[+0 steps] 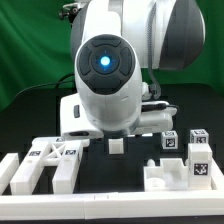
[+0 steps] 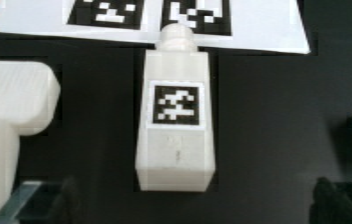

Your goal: Assemble chair

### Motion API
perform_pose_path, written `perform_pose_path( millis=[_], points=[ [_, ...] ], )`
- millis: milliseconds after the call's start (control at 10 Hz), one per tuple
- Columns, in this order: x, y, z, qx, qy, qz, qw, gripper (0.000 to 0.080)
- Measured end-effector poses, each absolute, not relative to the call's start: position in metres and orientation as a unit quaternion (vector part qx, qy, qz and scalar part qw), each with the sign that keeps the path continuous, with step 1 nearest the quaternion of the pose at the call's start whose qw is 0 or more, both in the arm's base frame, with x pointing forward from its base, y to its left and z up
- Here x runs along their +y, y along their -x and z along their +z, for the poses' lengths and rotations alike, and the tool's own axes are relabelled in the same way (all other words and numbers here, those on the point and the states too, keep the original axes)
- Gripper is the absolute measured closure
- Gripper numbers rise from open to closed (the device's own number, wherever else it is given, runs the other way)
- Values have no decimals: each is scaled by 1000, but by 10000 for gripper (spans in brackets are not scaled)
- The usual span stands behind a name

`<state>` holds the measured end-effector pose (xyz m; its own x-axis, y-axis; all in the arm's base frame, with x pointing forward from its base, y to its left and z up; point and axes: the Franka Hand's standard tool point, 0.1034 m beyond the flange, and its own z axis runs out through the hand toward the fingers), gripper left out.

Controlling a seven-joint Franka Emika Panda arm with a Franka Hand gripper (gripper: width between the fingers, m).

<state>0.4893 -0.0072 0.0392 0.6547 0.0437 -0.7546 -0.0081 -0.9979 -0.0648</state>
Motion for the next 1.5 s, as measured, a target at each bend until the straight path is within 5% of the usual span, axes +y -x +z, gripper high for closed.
perform_pose_path(
  millis=[500, 600, 700, 800, 1400, 1500],
  points=[
    [-9, -453, 10, 13, 892, 451, 16, 160],
    [-9, -453, 10, 14, 892, 451, 16, 318],
    [-9, -453, 10, 14, 892, 452, 16, 318],
    [-9, -453, 10, 14, 892, 452, 17, 499],
    [-9, -454, 13, 12, 890, 455, 18, 515],
    [-4, -466, 35, 3, 889, 457, 24, 515]
  ],
)
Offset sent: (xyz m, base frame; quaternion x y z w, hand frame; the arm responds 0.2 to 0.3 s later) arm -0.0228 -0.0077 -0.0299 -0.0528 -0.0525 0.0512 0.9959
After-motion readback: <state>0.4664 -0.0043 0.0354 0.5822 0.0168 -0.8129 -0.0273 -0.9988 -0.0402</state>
